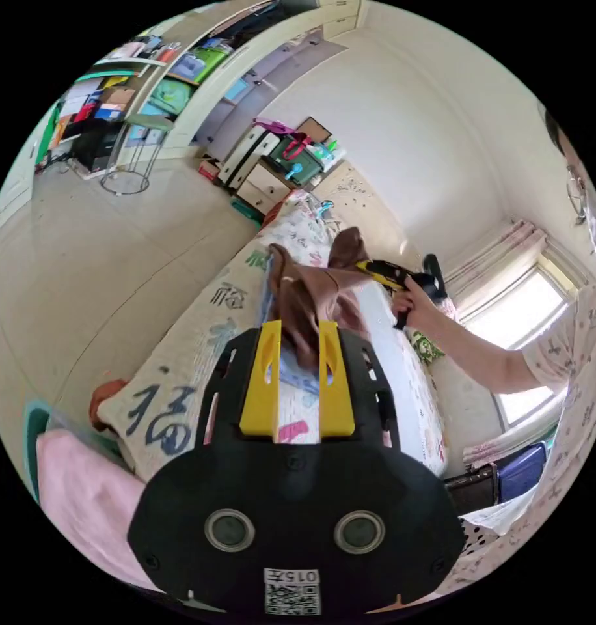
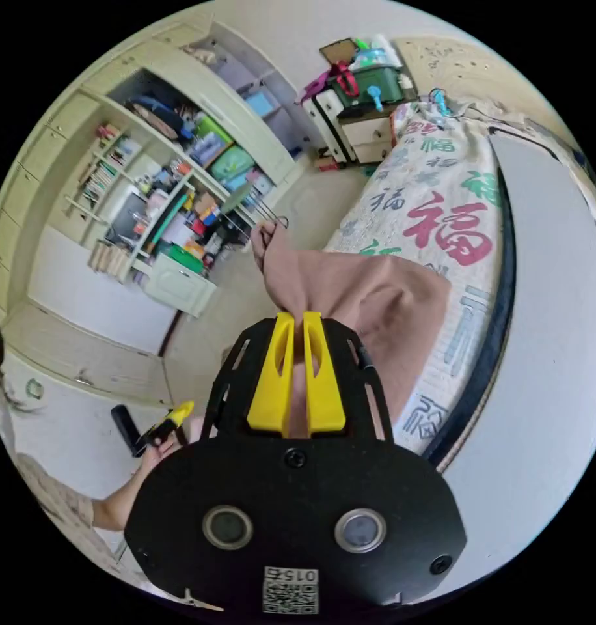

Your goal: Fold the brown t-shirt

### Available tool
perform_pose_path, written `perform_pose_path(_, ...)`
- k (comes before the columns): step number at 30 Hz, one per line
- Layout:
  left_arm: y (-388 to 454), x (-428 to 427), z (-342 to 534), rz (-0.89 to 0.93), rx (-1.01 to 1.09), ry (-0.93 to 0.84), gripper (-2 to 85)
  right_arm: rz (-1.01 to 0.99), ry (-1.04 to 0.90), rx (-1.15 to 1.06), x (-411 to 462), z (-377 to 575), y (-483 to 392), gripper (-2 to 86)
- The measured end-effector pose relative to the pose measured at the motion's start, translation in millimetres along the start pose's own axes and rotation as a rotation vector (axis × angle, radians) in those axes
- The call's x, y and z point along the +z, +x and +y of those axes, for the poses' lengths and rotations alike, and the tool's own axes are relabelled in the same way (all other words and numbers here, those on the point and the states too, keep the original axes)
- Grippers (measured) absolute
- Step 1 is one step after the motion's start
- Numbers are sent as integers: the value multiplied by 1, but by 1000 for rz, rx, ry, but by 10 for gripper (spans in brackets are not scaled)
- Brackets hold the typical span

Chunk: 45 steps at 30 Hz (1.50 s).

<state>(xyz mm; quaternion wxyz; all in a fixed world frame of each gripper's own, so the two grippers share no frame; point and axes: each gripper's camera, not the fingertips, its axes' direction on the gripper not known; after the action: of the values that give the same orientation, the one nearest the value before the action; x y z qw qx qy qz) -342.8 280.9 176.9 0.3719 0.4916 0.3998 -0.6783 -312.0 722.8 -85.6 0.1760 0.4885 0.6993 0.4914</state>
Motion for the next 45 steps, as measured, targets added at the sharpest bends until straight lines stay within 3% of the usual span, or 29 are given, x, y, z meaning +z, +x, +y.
perform_pose_path(6,58,53,-69,-6,90,-59,137,-151,192,136,-226,26,-54,9)
perform_pose_path(9,64,88,-94,38,-52,-80,140,-108,274,185,-320,25,-80,9)
perform_pose_path(14,119,120,-104,26,-66,-104,141,-201,340,379,-416,6,-97,8)
perform_pose_path(19,194,144,-95,-32,69,-192,145,-281,439,532,-512,0,-140,8)
perform_pose_path(24,258,202,-83,-67,165,-317,160,-91,426,751,-621,14,-166,16)
perform_pose_path(27,291,253,-67,-56,216,-405,168,98,362,884,-653,19,-169,32)
perform_pose_path(31,314,301,-27,-85,234,-551,168,198,197,960,-656,12,-176,73)
perform_pose_path(38,351,312,58,-201,377,-713,183,25,24,1028,-654,-1,-282,174)
perform_pose_path(45,349,345,66,-255,385,-851,118,-118,-60,973,-644,-64,-392,256)
